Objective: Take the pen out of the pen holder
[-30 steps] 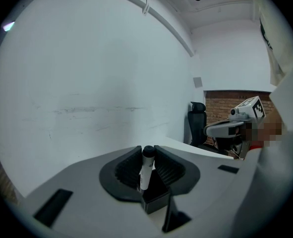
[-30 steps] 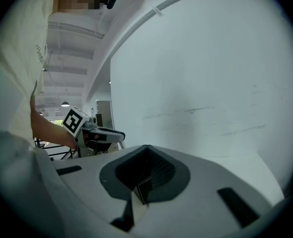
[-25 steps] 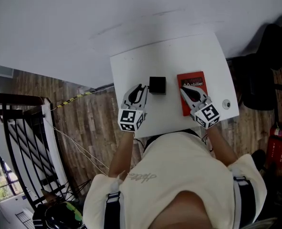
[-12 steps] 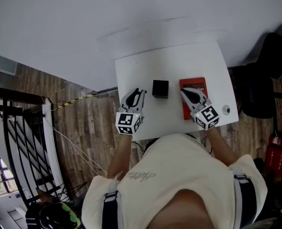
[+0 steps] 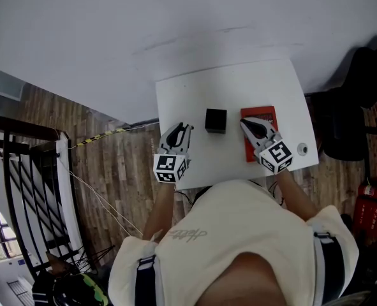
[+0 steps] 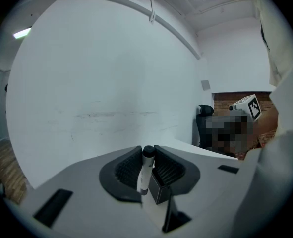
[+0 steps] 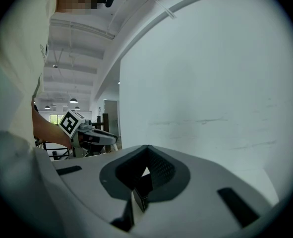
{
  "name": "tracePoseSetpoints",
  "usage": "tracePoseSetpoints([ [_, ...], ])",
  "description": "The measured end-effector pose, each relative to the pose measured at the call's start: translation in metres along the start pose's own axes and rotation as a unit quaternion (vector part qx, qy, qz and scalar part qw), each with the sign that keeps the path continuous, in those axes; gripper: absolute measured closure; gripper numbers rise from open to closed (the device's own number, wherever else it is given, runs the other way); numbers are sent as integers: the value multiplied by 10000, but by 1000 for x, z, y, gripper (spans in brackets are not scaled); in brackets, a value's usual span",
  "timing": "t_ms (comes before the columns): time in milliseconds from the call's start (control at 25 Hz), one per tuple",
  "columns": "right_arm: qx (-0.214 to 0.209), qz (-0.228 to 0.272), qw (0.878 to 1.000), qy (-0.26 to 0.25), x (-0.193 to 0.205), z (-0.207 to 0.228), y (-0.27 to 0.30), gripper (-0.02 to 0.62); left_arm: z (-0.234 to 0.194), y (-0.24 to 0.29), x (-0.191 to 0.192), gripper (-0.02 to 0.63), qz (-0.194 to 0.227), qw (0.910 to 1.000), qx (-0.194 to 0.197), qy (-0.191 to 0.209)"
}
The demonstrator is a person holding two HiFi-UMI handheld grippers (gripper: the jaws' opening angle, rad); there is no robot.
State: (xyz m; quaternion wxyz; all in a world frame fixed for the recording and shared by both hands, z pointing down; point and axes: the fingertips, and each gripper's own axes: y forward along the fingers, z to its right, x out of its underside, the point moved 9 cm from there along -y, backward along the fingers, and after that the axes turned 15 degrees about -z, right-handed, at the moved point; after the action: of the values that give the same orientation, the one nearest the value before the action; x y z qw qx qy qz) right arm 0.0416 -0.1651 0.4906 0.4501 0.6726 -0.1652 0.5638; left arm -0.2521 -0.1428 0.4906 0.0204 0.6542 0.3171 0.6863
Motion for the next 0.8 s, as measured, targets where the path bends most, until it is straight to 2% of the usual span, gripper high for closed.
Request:
tracePoseSetpoints([
  [280,-68,-56,10000,-27,3,-8,0,589,0,-5,3,517,-31,10000,11,-37],
  [800,123,-13,9999,75,11,-8,-5,589,-2,-4,4,517,-15,10000,79,-11],
])
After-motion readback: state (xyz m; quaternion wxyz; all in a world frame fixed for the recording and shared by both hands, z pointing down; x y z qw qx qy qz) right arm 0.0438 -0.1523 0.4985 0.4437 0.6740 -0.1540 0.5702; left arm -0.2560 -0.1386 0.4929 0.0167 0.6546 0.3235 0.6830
